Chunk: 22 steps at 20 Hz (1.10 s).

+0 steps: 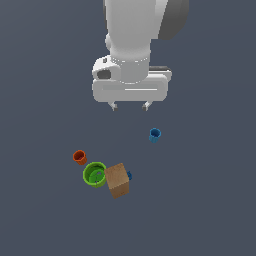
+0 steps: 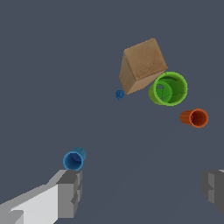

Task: Pick up a designated object from a clutter of objects.

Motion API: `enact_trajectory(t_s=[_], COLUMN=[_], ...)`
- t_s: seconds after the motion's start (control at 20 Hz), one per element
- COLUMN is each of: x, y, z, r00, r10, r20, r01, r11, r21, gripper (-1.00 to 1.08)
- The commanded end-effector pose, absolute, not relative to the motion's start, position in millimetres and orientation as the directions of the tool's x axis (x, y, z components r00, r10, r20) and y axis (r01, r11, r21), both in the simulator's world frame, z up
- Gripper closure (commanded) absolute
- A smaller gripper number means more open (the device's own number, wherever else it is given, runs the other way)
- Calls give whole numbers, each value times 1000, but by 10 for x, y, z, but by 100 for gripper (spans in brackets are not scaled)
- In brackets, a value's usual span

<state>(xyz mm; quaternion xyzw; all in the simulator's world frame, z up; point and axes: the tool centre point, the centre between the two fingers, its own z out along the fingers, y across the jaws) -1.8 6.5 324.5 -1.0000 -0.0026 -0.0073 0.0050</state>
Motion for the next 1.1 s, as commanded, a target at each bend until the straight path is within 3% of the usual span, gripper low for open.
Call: enact_trajectory(t_s=[0.0,0.45,1.05], x=[-18,71,61], y=[65,-235,-57], z=[3245,3342,3080], r00=[1000,996,993], r10=[5,-75,-108], r20=[15,48,41], r01=[5,-74,-107], r11=[-1000,-997,-994], r21=[-10,-23,-17], gripper=[-92,-92,-92])
